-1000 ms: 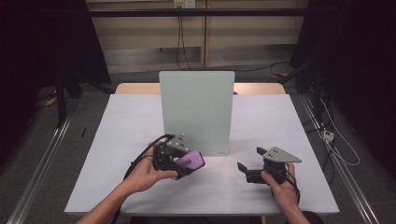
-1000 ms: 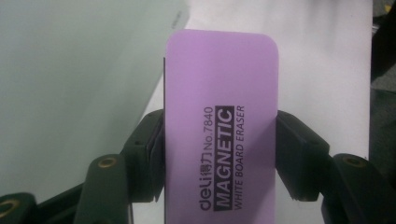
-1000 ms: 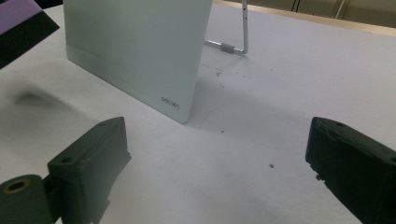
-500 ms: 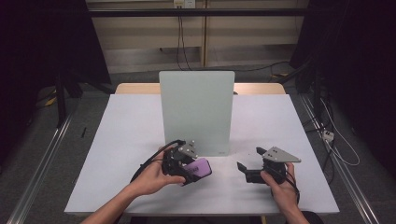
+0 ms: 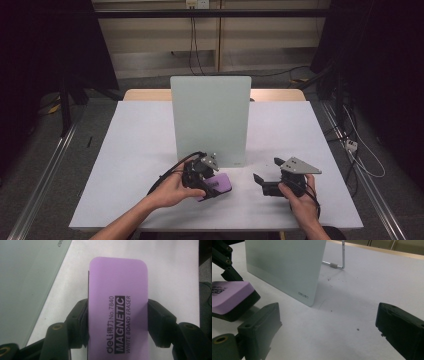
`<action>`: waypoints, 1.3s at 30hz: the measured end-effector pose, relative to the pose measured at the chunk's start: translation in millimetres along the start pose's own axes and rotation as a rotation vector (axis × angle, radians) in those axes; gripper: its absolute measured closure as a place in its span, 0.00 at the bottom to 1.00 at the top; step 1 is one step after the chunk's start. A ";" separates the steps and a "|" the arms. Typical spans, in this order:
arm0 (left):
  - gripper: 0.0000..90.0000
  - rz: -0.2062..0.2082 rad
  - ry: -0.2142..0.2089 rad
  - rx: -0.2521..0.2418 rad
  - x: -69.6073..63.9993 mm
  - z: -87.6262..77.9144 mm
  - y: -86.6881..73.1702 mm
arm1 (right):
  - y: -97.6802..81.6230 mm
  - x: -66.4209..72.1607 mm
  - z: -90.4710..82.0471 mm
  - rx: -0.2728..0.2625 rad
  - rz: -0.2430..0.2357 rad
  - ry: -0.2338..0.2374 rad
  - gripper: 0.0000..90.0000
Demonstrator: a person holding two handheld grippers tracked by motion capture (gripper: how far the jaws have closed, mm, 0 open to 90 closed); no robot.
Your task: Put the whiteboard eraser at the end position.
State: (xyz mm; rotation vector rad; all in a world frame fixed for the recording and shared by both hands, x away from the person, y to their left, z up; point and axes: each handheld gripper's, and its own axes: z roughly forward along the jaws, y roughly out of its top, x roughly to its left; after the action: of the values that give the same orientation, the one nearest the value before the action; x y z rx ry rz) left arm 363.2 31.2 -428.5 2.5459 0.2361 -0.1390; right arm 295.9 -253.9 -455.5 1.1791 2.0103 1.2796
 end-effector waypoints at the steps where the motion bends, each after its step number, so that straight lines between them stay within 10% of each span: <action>1: 0.45 0.010 0.003 0.005 -0.7 1.3 0.7 | 0.0 -0.1 0.1 0.000 0.000 -0.002 0.06; 16: 0.44 0.006 0.029 0.016 -1.3 9.9 -1.4 | 0.1 1.4 1.2 0.004 -0.002 0.000 0.06; 26: 0.26 0.009 0.068 -0.005 -3.8 5.0 -0.7 | 0.1 1.3 1.4 0.004 -0.003 0.001 0.06; 39: 0.08 -0.055 0.129 -0.149 2.0 -18.2 -7.0 | 0.1 1.3 1.7 0.004 0.000 0.001 0.06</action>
State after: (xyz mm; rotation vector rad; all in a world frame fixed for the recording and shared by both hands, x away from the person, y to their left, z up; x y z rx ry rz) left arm 364.6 47.3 -417.4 2.4037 0.3534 0.0212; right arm 296.5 -252.0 -456.1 1.1809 2.0148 1.2768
